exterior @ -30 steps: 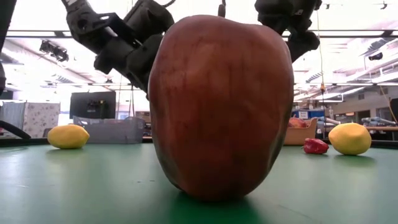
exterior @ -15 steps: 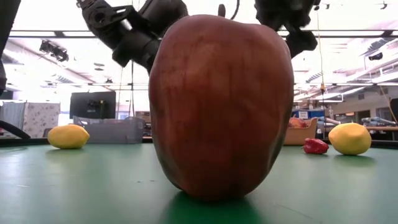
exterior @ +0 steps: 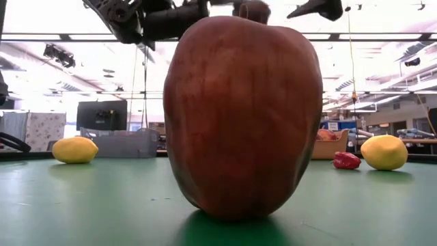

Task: Sort produce into baskets
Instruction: Put the apple into the orange bin

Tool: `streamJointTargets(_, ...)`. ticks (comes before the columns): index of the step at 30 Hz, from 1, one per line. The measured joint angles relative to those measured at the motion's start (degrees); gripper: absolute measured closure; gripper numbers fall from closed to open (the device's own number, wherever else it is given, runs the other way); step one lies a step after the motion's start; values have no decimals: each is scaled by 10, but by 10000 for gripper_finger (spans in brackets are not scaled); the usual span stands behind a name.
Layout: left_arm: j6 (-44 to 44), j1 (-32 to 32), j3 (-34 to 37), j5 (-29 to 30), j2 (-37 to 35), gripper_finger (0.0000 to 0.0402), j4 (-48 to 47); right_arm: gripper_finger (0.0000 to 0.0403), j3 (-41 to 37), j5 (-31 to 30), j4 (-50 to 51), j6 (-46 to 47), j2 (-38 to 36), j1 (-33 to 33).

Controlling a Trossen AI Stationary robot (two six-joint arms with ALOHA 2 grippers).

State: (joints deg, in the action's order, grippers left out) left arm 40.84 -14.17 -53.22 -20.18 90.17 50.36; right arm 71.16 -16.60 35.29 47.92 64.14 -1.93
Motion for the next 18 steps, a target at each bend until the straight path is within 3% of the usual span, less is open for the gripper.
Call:
streamJointTargets(4,40,-16,0,-6,6,167,106,34,0,-16,-102,52,7,-4)
streamJointTargets(9,65,-20,0,-6,6,166,161,34,0,-31,-225,17,21,-3)
streamJointTargets(18,75,-21,1,1,6,165,223,34,0,12,-235,15,57,18)
